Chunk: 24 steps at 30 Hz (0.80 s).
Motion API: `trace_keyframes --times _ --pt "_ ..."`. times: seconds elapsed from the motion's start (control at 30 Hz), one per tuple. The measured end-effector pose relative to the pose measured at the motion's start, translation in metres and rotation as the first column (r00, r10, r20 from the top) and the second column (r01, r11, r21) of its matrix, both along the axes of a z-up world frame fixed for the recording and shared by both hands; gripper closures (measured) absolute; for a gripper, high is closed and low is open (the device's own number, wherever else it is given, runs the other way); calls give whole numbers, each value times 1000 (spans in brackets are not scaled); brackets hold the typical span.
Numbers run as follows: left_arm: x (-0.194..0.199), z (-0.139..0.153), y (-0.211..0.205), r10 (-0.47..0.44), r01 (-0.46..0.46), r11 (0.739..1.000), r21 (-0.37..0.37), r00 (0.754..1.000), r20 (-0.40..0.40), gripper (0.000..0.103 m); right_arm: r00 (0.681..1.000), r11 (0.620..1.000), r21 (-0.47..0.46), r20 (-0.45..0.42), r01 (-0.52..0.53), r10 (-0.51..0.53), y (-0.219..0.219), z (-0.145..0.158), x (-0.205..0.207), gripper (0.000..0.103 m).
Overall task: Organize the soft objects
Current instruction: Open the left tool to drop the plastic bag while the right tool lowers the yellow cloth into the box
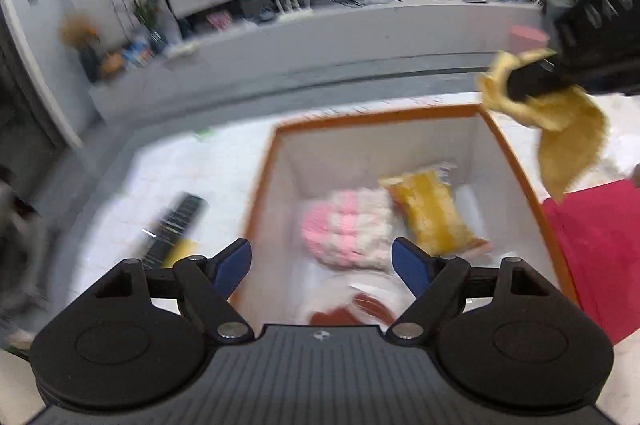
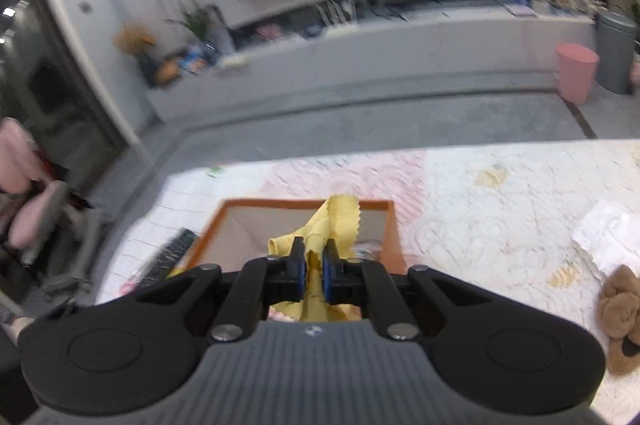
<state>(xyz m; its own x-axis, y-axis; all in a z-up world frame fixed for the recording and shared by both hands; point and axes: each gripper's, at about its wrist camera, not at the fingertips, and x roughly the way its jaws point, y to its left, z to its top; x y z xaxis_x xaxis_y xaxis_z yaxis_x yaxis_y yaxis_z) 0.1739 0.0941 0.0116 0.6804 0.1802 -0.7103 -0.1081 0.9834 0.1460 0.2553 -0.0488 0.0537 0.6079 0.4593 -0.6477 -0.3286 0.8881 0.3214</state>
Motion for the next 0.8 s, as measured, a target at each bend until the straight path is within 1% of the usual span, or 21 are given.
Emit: trace_keyframes --times 0.07,0.1,0.13,0.2,0.27,0.33,0.4,0.47,0.53,0.6,0.67,0.7,0.77,0.8 --pt "7 -15 13 -48 46 992 -116 999 -17 9 1000 1000 22 -15 -20 21 9 -4 9 97" --pt "11 -21 18 -62 56 987 -153 998 -30 11 999 999 15 -21 -32 32 16 -8 14 97" --pt "15 -25 22 -68 59 983 -175 997 -46 12 999 999 -15 -25 -41 41 24 -13 19 97" --pt "17 -28 27 -62 52 984 -172 997 -55 12 998 993 -101 -44 -59 55 42 -26 31 97" --pt "20 -30 34 -50 40 985 -167 997 -52 12 996 977 -195 -62 -81 71 58 -40 43 97" --pt "19 -33 41 -52 44 982 -184 998 -39 12 993 942 -316 -62 -116 101 75 -54 51 97" --pt "16 -32 44 -67 58 976 -211 997 -38 12 985 887 -429 -73 -171 154 91 -70 56 97" --pt "9 -31 45 -97 87 973 -213 995 -37 12 978 814 -543 -109 -206 175 104 -87 61 97" --pt "8 -33 41 -130 121 974 -191 991 -38 12 977 718 -663 -135 -212 164 114 -104 64 98" --pt "10 -35 37 -129 119 977 -178 991 -46 12 970 642 -729 -143 -237 197 122 -112 64 98" --pt "12 -35 36 -128 116 976 -184 990 -55 12 965 580 -773 -168 -257 204 131 -120 65 98" --pt "12 -35 37 -131 119 975 -189 990 -54 12 958 548 -788 -193 -280 211 135 -125 66 97" --pt "10 -34 39 -137 124 970 -208 989 -48 12 949 464 -833 -216 -302 230 144 -135 67 94" --pt "9 -34 40 -136 123 969 -214 990 -45 12 948 431 -850 -219 -302 232 148 -139 68 89"
